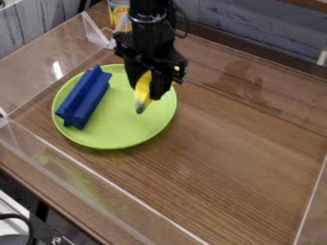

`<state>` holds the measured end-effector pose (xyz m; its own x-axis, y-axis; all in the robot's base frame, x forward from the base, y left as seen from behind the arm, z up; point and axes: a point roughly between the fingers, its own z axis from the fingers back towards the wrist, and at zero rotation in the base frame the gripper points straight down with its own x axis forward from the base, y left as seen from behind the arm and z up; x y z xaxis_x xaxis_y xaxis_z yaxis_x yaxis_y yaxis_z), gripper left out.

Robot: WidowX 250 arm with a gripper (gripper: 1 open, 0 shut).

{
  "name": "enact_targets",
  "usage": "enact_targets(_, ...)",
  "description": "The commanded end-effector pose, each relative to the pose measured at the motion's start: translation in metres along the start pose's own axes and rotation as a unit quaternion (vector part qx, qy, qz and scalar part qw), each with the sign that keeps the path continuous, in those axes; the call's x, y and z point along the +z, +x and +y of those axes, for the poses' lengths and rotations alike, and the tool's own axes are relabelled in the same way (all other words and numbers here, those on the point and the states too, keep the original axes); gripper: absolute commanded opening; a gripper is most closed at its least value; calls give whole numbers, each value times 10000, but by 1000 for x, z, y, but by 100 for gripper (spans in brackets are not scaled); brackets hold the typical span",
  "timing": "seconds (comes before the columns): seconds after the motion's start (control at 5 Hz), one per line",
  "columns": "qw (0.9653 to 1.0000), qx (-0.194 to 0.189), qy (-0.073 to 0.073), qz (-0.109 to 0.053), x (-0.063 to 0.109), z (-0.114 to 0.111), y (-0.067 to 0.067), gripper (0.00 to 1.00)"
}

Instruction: Put the banana in the green plate

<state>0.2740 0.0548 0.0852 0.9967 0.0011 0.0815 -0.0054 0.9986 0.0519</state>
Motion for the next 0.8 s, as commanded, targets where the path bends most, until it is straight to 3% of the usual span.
enact_targets(0.0,9998,80,61,-151,1,7,4,0)
enact_targets(0.6,9996,226,46,-171,-11,11,6,0)
